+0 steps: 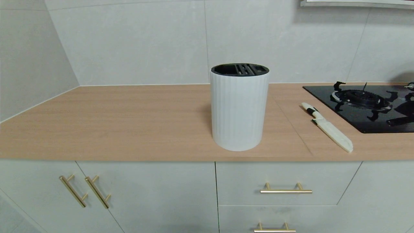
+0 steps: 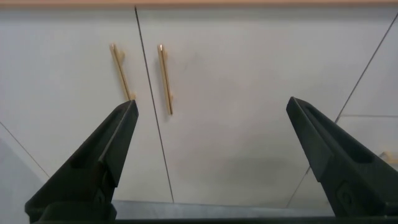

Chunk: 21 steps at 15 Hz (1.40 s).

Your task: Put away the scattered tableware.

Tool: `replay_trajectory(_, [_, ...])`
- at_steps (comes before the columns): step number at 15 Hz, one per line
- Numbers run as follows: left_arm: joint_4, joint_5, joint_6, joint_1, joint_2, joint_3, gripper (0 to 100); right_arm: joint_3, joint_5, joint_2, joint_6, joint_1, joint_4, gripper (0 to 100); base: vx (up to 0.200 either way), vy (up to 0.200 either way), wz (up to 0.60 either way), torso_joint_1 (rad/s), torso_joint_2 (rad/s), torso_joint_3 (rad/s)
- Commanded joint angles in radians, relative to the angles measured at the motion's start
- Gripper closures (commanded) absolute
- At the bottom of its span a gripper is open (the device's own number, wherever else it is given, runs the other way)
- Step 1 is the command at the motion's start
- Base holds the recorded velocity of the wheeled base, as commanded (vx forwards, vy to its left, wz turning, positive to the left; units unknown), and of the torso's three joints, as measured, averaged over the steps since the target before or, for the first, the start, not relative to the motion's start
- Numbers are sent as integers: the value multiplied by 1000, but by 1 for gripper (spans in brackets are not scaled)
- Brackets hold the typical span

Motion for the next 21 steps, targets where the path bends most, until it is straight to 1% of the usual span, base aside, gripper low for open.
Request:
replay_trajectory(1, [0,0,-1,-1,0,0,0,0,0,0,0,1,1,0,0,0,0,188,-476,-286])
replay_trajectory(13, [0,0,-1,1,0,0,0,0,0,0,0,1,-1,0,0,0,0,224,-505,-283])
replay_trajectory(21, [0,0,-1,1,0,0,0,0,0,2,0,1,-1,0,0,0,0,270,-577,-308])
